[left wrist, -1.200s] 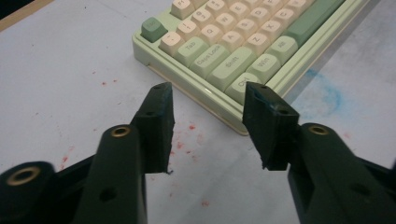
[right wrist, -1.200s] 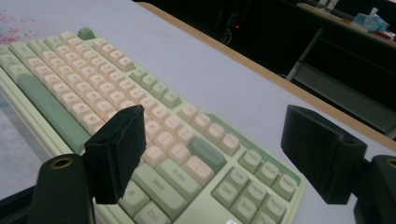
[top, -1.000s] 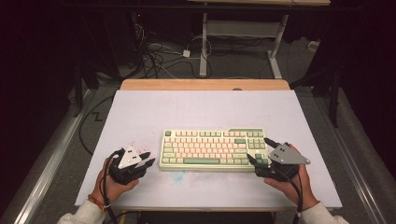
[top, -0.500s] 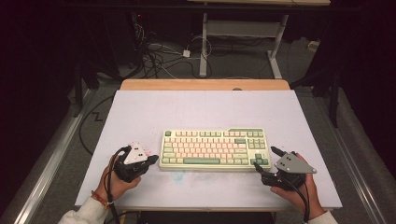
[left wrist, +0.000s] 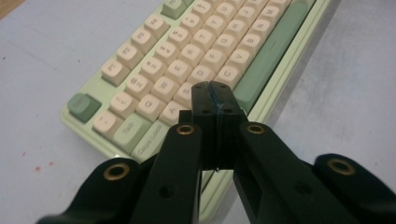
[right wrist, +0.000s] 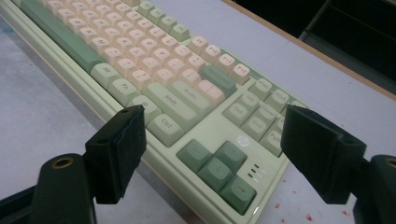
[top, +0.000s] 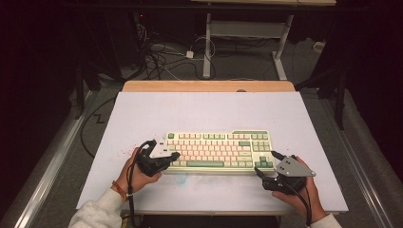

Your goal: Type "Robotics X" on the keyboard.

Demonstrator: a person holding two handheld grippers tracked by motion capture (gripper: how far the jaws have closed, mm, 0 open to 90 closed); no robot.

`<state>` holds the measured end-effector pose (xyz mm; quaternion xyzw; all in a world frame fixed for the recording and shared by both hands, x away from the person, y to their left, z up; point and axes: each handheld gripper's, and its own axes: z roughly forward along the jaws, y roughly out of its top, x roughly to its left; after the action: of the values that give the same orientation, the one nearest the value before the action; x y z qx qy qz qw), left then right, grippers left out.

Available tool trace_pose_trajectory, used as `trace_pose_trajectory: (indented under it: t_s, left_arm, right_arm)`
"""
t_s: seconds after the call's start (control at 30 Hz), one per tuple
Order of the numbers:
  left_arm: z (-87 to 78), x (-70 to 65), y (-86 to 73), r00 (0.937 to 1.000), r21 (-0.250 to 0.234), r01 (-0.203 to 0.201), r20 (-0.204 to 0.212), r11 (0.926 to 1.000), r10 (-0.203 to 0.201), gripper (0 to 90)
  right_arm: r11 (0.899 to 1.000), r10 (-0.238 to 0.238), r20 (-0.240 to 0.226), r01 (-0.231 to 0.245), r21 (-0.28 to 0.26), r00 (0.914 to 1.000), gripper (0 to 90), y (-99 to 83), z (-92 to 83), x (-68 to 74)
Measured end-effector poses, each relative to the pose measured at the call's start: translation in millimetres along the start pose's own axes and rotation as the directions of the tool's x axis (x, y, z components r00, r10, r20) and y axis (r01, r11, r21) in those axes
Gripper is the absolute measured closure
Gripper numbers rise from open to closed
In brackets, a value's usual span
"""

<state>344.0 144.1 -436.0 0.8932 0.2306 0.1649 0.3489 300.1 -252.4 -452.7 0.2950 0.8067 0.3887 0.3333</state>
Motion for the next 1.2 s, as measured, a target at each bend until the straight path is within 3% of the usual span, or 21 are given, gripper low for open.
trace_pose_trajectory:
  t_s: [0.17,0.47,0.9,1.2]
  left_arm:
    - [15.0,0.0,10.9,0.9991,0.038,-0.04,0.014,0.9985,0.04,87.9]
    - [33.0,-2.8,23.3,0.9968,0.061,-0.065,0.05,0.9961,0.062,87.8]
    - [50.5,-4.7,29.9,0.9948,0.105,-0.088,0.06,0.9906,0.082,87.2]
    - [54.2,-6.0,29.8,0.9943,0.124,-0.103,0.042,0.987,0.098,87.7]
  right_arm:
    - [1.0,-0.006,-0.004,0.006,0.008,1.0,22.4,-0.8,1.8,1.0]
    - [1.0,-0.009,-0.008,0.009,0.019,0.9999,22.4,-1.7,3.7,0.8]
    - [1.0,-0.013,-0.007,0.013,0.015,0.9999,22.6,-1.4,3.6,0.3]
    - [0.999,-0.011,-0.012,0.012,0.03,0.9999,22.5,-2.1,4.9,0.1]
